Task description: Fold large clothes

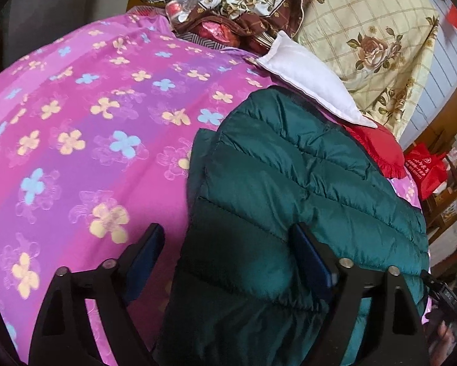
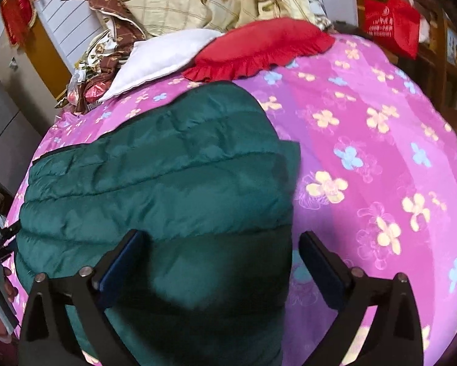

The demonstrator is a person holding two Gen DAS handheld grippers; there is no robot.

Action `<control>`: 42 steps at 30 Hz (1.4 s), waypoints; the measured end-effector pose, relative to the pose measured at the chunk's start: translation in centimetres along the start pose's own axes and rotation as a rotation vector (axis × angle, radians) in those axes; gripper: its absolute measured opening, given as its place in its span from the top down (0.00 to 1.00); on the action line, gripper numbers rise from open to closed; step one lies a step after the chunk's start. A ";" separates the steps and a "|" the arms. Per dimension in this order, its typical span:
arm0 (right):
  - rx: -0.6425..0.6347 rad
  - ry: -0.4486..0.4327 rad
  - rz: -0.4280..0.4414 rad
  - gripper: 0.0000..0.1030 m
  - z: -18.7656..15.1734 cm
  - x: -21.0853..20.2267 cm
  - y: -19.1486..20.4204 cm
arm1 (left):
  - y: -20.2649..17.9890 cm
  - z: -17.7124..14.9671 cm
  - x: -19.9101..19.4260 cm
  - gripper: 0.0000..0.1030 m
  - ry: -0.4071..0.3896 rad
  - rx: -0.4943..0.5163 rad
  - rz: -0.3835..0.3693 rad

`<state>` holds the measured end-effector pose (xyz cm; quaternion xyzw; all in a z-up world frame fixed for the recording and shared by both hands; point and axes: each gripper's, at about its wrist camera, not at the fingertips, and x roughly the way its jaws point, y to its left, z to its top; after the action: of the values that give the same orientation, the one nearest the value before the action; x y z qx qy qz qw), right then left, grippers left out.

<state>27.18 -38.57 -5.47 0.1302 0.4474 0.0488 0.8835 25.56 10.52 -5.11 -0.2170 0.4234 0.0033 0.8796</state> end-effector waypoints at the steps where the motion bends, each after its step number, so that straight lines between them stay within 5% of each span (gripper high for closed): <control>1: 0.015 0.007 0.017 0.00 0.0 0.5 -0.5 | 0.2 0.1 0.3 0.25 0.007 -0.005 -0.014; 10: 0.092 0.062 0.194 0.00 1.2 4.4 -2.8 | 1.5 0.5 3.1 0.17 0.092 -0.074 -0.156; 15: 0.022 0.086 0.193 0.00 1.8 5.2 -1.9 | 1.1 0.5 3.6 0.16 0.104 -0.060 -0.187; 17: -0.001 0.096 0.211 0.00 1.8 5.5 -1.4 | 1.0 0.5 3.5 0.22 0.107 -0.064 -0.202; 18: -0.006 0.100 0.223 0.00 1.9 5.5 -1.3 | 0.9 0.4 3.6 0.36 0.117 -0.067 -0.223; 20: -0.028 0.114 0.261 0.04 1.6 5.6 -0.6 | 0.4 0.4 3.2 0.47 0.108 -0.053 -0.227; 25: -0.075 0.067 0.266 0.33 1.3 3.6 0.6 | -1.5 0.1 1.1 0.78 0.058 0.040 -0.169; 31: -0.067 0.004 0.294 0.56 0.7 -0.4 0.9 | -2.2 0.1 -2.3 0.87 0.029 0.065 -0.168; 42: -0.067 -0.022 0.346 0.59 -2.7 -8.5 2.1 | -1.0 -3.6 -10.8 0.89 0.047 0.122 -0.228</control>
<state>20.00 -37.79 0.14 0.1762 0.4068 0.2134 0.8706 16.14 10.13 1.42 -0.2099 0.4160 -0.1277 0.8755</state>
